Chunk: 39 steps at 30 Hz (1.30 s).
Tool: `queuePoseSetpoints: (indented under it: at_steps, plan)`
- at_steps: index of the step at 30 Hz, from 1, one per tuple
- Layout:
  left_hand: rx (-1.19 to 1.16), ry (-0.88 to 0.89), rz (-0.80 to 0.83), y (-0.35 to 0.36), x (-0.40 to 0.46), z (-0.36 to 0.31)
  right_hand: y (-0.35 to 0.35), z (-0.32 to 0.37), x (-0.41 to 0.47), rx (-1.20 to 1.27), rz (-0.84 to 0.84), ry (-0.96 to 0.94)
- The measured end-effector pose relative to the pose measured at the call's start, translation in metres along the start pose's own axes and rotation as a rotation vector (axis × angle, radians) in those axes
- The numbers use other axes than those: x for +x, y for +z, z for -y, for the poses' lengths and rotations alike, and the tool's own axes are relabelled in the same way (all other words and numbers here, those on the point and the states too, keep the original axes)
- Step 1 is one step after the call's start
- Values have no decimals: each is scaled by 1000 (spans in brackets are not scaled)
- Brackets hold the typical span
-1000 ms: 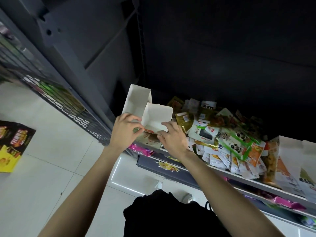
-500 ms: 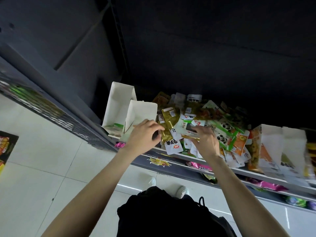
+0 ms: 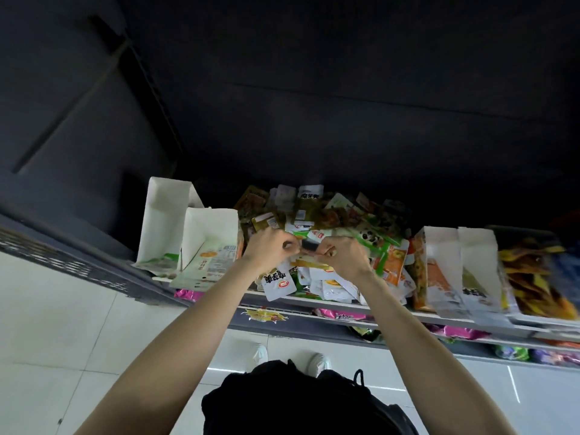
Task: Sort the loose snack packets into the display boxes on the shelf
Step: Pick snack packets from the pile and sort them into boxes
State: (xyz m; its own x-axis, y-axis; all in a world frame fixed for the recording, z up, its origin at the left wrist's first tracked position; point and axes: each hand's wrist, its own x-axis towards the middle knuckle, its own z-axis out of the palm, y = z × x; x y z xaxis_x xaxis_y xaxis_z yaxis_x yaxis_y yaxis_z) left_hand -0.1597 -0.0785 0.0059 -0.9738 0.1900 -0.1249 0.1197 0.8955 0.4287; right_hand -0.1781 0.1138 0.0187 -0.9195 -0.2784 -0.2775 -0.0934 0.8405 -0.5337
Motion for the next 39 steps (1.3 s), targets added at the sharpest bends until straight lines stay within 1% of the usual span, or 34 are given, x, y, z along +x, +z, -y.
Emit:
queuePoseSetpoints:
  at_steps: [2,4,5,7,9,10,12,14,17,20,22,25,29,32,35,39]
  plan:
    - [-145,7,-104,-8,-4,-2,-12,-1,-4,207,-73,9]
    - [-367,-14,-264,-27,-9,-10,-28,7,-8,401,-172,-14]
    - [-507,-49,-334,-40,-11,-15,-34,11,-9,475,-194,-34]
    - [-798,-109,-429,-64,-15,-23,-44,25,-11,550,-178,-89]
    - [-1005,-162,-468,-83,-20,-25,-49,41,-14,612,-101,-116]
    - [-1063,-188,-471,-90,-24,-23,-49,48,-16,641,-73,-120]
    - [-1103,-212,-446,-102,-35,-17,-45,62,-19,643,-68,-137]
    - [-1013,-191,-423,-111,-50,-6,-34,74,-20,590,-68,-165]
    - [-723,-127,-474,-128,-78,16,-10,98,-17,436,-94,-260]
    - [-537,-132,-546,-137,-101,46,25,128,-12,257,-139,-351]
    - [-458,-164,-552,-132,-111,68,53,141,-8,165,-162,-356]
    - [-334,-188,-506,-116,-119,94,84,148,-4,39,-207,-344]
    - [-136,-140,-427,-92,-125,117,101,147,-5,10,-359,-472]
    - [76,-98,-399,-78,-127,126,110,142,-2,-62,-396,-554]
    - [233,-82,-326,-69,-128,132,119,136,0,-135,-356,-583]
    - [319,-63,-114,-70,-130,131,129,122,-5,-92,-230,-584]
